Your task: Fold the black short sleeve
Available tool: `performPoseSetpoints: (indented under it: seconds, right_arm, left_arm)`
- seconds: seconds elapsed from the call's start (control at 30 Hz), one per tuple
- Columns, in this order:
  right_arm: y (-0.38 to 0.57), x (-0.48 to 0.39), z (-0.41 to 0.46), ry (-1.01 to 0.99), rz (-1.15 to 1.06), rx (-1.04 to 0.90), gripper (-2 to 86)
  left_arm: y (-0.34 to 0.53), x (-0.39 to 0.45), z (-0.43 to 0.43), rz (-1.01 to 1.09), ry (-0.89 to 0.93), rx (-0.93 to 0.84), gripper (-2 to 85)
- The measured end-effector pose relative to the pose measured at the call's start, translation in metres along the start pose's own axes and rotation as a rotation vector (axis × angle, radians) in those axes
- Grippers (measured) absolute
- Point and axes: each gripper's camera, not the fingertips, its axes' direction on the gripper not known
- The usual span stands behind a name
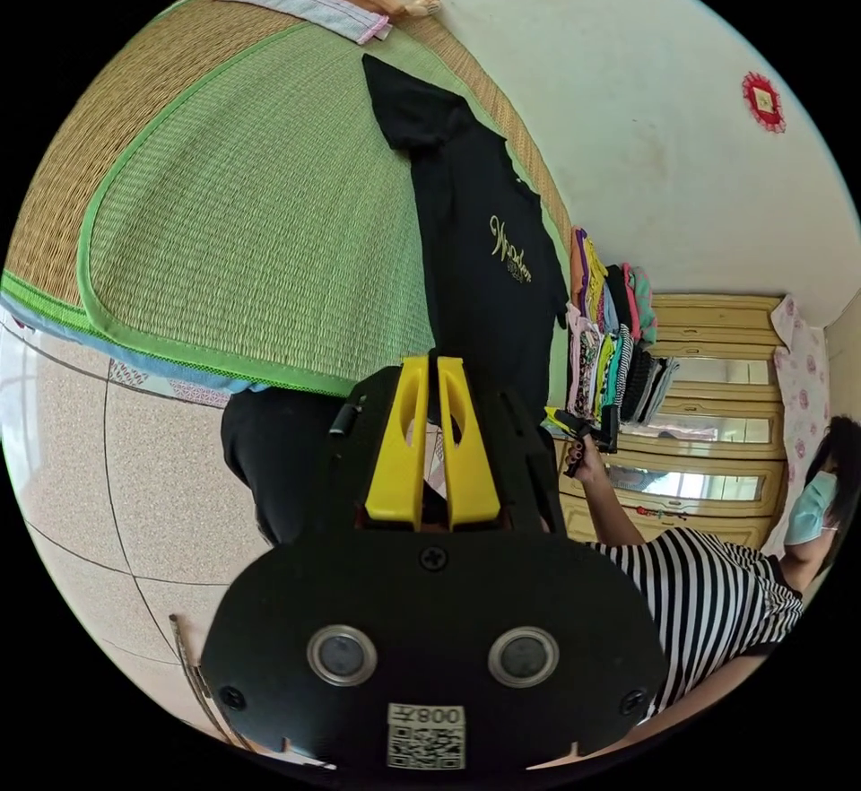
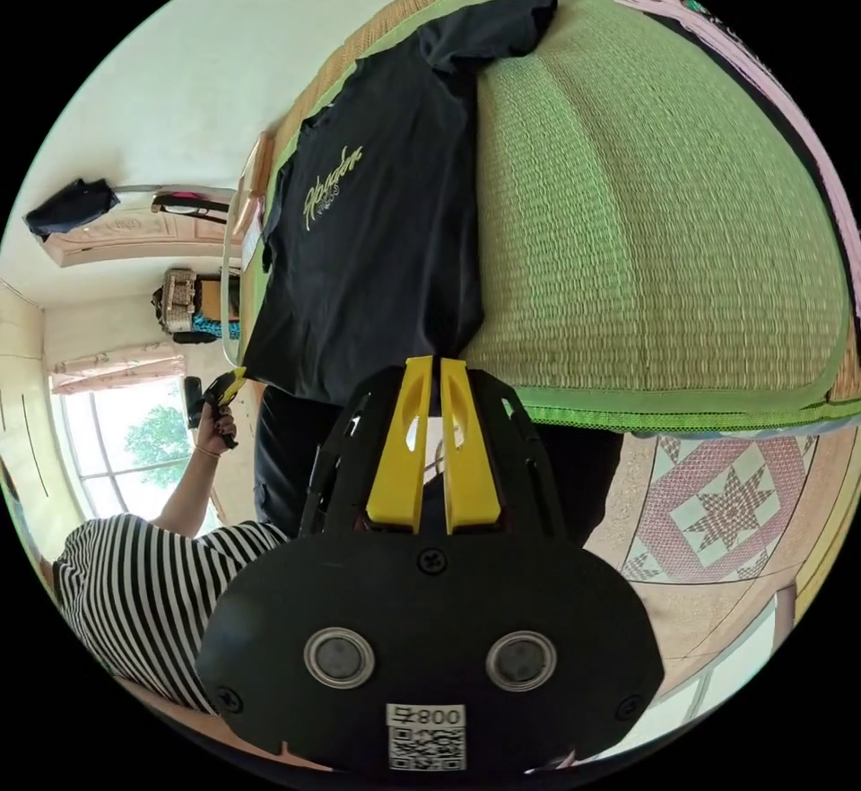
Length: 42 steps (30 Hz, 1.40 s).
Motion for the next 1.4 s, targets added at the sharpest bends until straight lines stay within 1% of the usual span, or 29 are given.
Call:
performPoseSetpoints:
  seconds: [0.03,0.13,0.2,0.3,0.33,0.4,0.5,0.57,0.63,0.73,0.83,0.9,0.93,1.0,1.03,1.1,1.13,1.2,1.23,1.3,1.4]
  right_arm:
    - [0.002,-0.013,-0.013,-0.013,-0.043,0.012,2.2]
    - [0.012,-0.049,-0.038,0.087,-0.147,-0.011,1.5]
    - [0.019,-0.057,-0.039,0.128,-0.168,-0.041,1.3]
    - [0.027,-0.035,-0.008,0.198,-0.113,-0.119,1.3]
    - [0.029,-0.019,0.005,0.188,-0.056,-0.150,1.3]
    - [0.034,-0.003,0.014,0.156,-0.008,-0.146,1.4]
    - [0.042,0.008,0.006,0.132,0.021,-0.088,2.2]
    - [0.044,0.018,-0.010,0.139,0.046,-0.015,3.3]
    - [0.044,0.025,-0.022,0.110,0.058,0.055,4.3]
    - [0.035,0.035,-0.035,0.051,0.052,0.171,6.6]
    - [0.016,0.044,-0.040,0.001,0.044,0.277,7.9]
    - [0.004,0.051,-0.040,-0.030,0.044,0.336,8.5]
    - [-0.003,0.055,-0.040,-0.046,0.042,0.368,8.9]
    - [-0.013,0.061,-0.038,-0.039,0.043,0.406,9.4]
    - [-0.019,0.065,-0.035,-0.021,0.049,0.425,9.6]
    - [-0.024,0.070,-0.031,0.002,0.050,0.456,9.9]
    - [-0.028,0.074,-0.026,0.003,0.047,0.465,9.9]
    - [-0.030,0.079,-0.019,-0.001,0.044,0.483,10.0]
    - [-0.031,0.081,-0.014,0.006,0.035,0.488,9.9]
    - [-0.033,0.084,-0.006,0.030,0.027,0.482,9.8]
    - [-0.035,0.090,0.006,0.027,0.002,0.477,9.0]
  left_arm:
    - [0.000,0.005,-0.001,0.005,0.002,0.001,1.8]
    - [0.003,0.026,-0.006,0.030,0.012,-0.004,1.8]
    - [0.006,0.040,-0.006,0.034,-0.028,-0.026,1.8]
    - [0.008,0.051,0.004,0.005,-0.070,-0.064,2.0]
    - [0.008,0.053,0.006,-0.009,-0.068,-0.068,2.0]
    - [0.009,0.065,0.009,-0.044,-0.061,-0.053,2.2]
    - [0.006,0.092,0.004,-0.039,-0.117,-0.021,2.3]
    - [0.002,0.108,-0.001,-0.037,-0.154,0.010,2.4]
    - [-0.004,0.126,-0.003,-0.025,-0.147,0.040,2.4]
    - [-0.022,0.164,0.010,0.029,-0.082,0.036,2.7]
    - [-0.052,0.218,0.048,0.124,-0.020,-0.049,2.9]
    - [-0.082,0.274,0.088,0.228,0.021,-0.130,3.3]
    - [-0.090,0.290,0.099,0.255,0.033,-0.151,3.3]
    - [-0.122,0.353,0.145,0.360,0.072,-0.225,3.7]
    - [-0.129,0.370,0.157,0.387,0.081,-0.243,3.9]
    - [-0.158,0.439,0.205,0.499,0.104,-0.317,4.8]
    - [-0.164,0.457,0.217,0.526,0.101,-0.334,5.1]
    - [-0.185,0.523,0.264,0.632,0.074,-0.395,6.5]
    - [-0.189,0.539,0.274,0.657,0.065,-0.404,6.7]
    - [-0.204,0.600,0.315,0.740,0.018,-0.434,7.4]
    - [-0.217,0.668,0.362,0.834,-0.053,-0.462,8.3]
